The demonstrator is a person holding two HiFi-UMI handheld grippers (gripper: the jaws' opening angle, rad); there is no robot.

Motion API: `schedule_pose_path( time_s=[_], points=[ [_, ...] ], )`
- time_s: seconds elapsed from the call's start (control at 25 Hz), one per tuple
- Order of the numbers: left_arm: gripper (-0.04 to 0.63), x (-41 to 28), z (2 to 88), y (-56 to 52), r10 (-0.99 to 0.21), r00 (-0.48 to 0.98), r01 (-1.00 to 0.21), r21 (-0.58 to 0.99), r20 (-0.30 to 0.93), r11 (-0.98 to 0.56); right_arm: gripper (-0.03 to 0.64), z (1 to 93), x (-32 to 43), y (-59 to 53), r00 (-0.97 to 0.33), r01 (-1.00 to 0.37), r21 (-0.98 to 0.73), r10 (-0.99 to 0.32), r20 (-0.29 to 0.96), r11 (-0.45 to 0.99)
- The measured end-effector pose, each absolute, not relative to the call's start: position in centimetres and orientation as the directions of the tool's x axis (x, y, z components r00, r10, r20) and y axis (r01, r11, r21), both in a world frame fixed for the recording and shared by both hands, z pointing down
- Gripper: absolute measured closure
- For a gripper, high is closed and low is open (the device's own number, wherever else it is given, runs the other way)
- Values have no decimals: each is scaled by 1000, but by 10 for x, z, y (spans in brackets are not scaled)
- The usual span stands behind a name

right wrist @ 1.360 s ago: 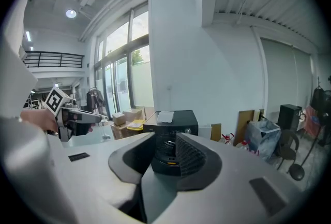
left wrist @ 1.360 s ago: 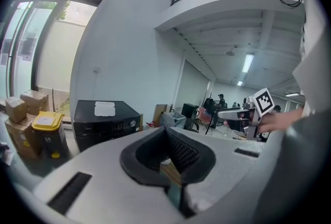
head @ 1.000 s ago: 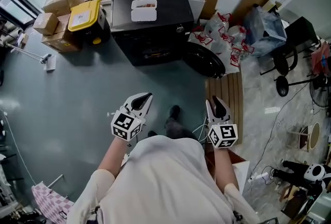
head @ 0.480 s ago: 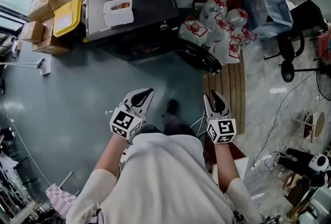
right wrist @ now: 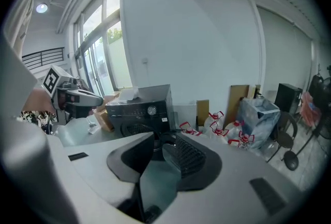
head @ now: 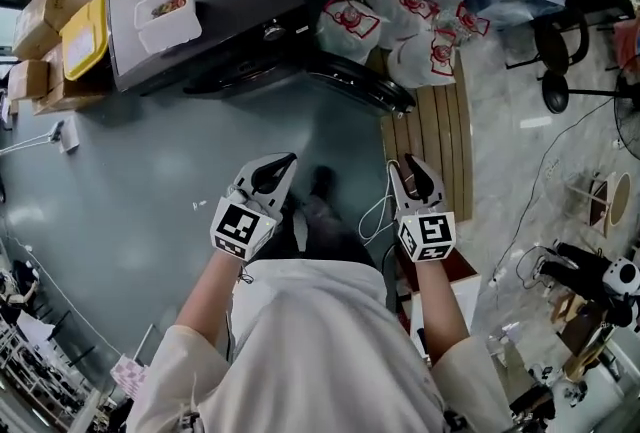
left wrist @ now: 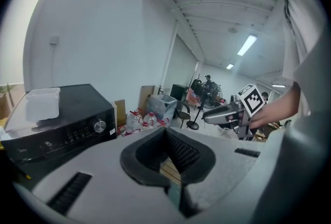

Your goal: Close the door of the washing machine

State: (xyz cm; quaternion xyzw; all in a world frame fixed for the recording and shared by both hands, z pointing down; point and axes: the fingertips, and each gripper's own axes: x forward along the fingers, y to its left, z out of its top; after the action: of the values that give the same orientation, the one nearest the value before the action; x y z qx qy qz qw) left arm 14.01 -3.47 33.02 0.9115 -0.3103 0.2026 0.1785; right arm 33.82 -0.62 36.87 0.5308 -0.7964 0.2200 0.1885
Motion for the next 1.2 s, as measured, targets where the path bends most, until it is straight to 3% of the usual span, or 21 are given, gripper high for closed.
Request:
schedule_pose_path(
  time_s=[0.48,1.2],
  points=[
    [586,184,453,-78,-375,767,-548,227,521,-805,469,491,376,-53,-312,-948,-154,-729,609,277],
    [586,227,630,-92,-309,763,-533,280,568,-799,469,685,454,-111,-211,-963,-35,-662,719,268]
  ],
)
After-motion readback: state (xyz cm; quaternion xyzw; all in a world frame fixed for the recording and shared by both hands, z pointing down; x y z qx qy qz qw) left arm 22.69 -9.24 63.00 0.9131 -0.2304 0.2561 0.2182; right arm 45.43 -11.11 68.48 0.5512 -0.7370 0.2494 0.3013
